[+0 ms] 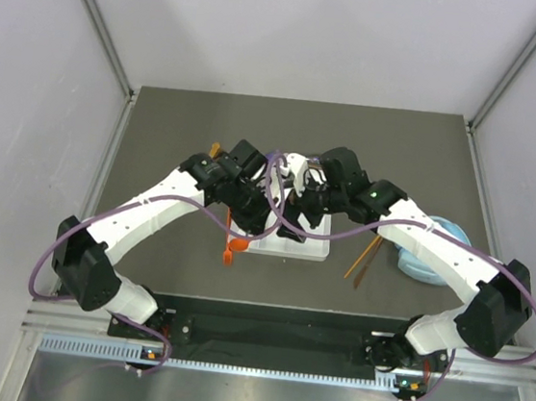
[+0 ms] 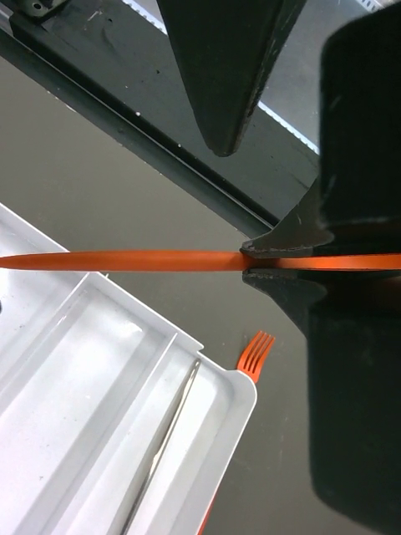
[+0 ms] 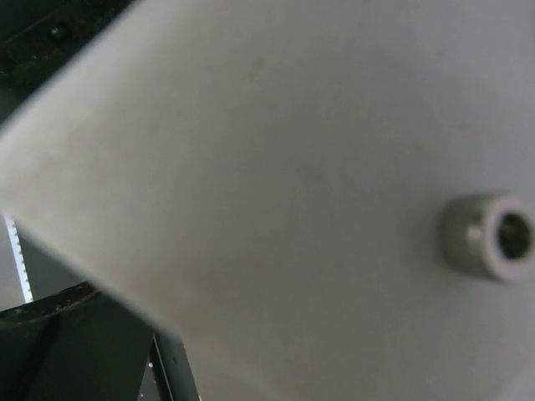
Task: Sort the eating utensils into containers
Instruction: Move the storage box to the center of the board.
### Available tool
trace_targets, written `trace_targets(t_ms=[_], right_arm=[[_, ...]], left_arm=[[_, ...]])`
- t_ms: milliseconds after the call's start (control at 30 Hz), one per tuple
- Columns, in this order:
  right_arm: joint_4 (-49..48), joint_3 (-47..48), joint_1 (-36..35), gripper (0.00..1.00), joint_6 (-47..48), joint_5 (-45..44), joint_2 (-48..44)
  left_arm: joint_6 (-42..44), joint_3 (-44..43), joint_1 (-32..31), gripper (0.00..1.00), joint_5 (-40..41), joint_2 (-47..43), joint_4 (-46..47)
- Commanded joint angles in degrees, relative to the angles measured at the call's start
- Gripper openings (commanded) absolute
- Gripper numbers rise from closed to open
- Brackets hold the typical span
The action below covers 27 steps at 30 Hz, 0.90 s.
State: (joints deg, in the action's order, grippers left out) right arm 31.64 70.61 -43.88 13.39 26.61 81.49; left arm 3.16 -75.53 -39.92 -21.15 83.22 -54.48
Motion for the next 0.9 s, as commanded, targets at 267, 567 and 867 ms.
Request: trace_targets(t_ms=[267, 567, 867], right_arm=[[2.20, 2.51, -5.60, 0.93, 3.49, -2.79, 4.99], [2.55, 2.87, -6.48, 0.93, 4.01, 1.07, 8.15], [2.81, 1.90, -7.27, 0.93, 4.37, 4.24, 8.42]], left_arm=[[1.77, 1.52, -1.04, 0.00, -8.47, -5.52, 0.51], [2.03, 1.61, -1.04, 0.00, -12.43, -7.63, 0.43], [1.50, 1.79, -0.95, 0.00, -9.00, -10.53, 0.95]])
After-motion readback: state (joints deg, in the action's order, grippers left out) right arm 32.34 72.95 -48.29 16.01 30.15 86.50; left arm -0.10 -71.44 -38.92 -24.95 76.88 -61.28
